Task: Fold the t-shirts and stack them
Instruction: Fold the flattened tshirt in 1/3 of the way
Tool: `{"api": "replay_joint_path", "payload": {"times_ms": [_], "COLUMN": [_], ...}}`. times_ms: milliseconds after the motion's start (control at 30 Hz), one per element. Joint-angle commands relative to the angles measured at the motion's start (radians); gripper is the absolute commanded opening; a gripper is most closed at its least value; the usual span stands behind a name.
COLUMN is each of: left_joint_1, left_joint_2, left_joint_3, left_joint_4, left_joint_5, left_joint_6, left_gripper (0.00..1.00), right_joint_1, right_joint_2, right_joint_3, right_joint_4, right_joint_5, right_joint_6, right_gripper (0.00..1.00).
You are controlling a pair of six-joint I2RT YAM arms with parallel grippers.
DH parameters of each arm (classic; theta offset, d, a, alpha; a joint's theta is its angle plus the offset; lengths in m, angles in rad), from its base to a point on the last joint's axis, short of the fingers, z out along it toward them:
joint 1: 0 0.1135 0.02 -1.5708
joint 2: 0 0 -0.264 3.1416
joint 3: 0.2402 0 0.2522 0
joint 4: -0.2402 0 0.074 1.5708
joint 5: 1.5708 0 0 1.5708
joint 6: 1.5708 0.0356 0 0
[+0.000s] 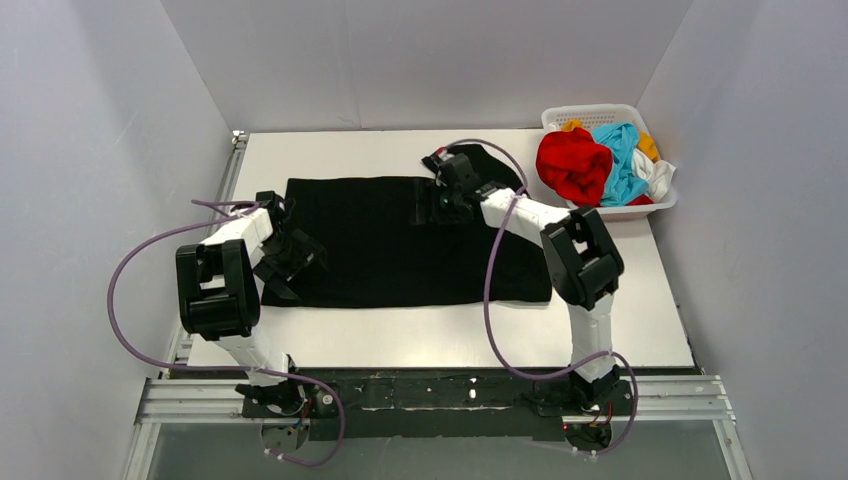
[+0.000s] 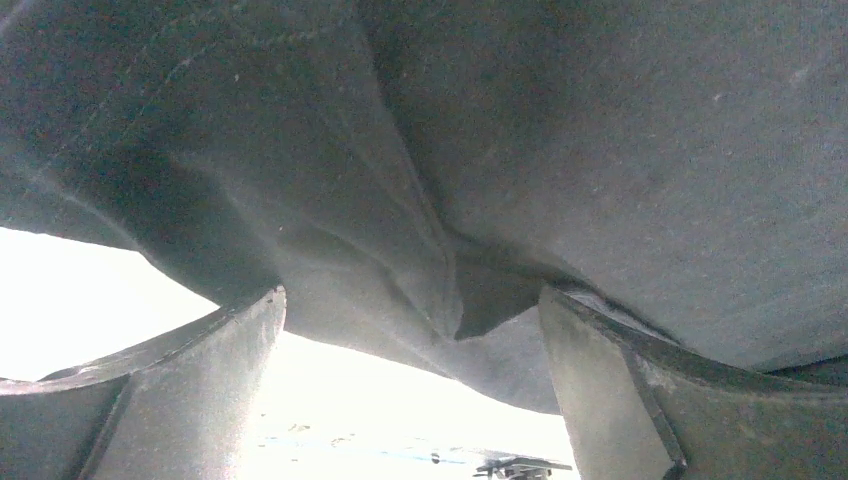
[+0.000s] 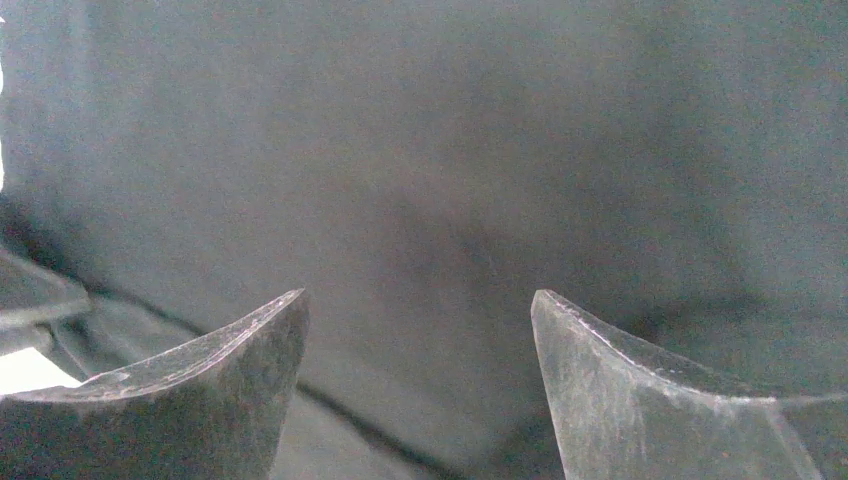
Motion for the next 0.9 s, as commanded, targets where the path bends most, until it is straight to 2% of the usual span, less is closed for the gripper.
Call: {"api": "replay_joint_path", "payload": {"times_ms": [0,100,233,300,367,400,500,600,867], "left_joint_1": [0.003,0.002,0.002,0.002,0.003,0.002,0.001,0.0,0.0], "left_joint_2": [-0.074,-0.114,-0.151,-0.163,-0.171,-0.174,-0.178,-0.178,-0.177], "left_joint_3": [-0.02,-0.018,-0.002,0.0,-0.005,-0.009,-0.03,-0.052,-0.076], "left_joint_4": [-0.169,-0.178,-0.199,-0.2,-0.2,-0.198,-0.178,-0.154,-0.152], "left_joint_5": [-0.023,-0.033,-0.018,-0.005,0.002,0.008,0.037,0.056,0.051], "left_joint_6": [0.006,0.007,0.017,0.018,0.019,0.016,0.001,-0.005,0.004], "left_gripper": [0.98,0.98,0.98,0.98,0.98,0.98,0.98,0.98,0.98], "right_joint_1": [0.009,0.011,0.01,0.011,0.01,0.011,0.011,0.011,0.011], "right_joint_2": [0.114,0.122,0.009,-0.095,-0.204,-0.253,-0.334,-0.333,-0.19], "right_joint_3": [0.25,0.318,0.25,0.149,-0.002,-0.104,-0.272,-0.327,-0.219], "right_joint_4": [0.056,0.009,-0.07,-0.125,-0.125,-0.112,-0.048,0.01,0.021], "right_joint_5": [0.036,0.021,0.08,0.158,0.169,0.153,0.058,0.014,0.044], "right_joint_6": [-0.027,-0.05,-0.077,-0.05,-0.01,0.004,0.059,0.084,0.074], "right_gripper": [0.89,0.89,0.89,0.9,0.92,0.92,0.92,0.91,0.91]}}
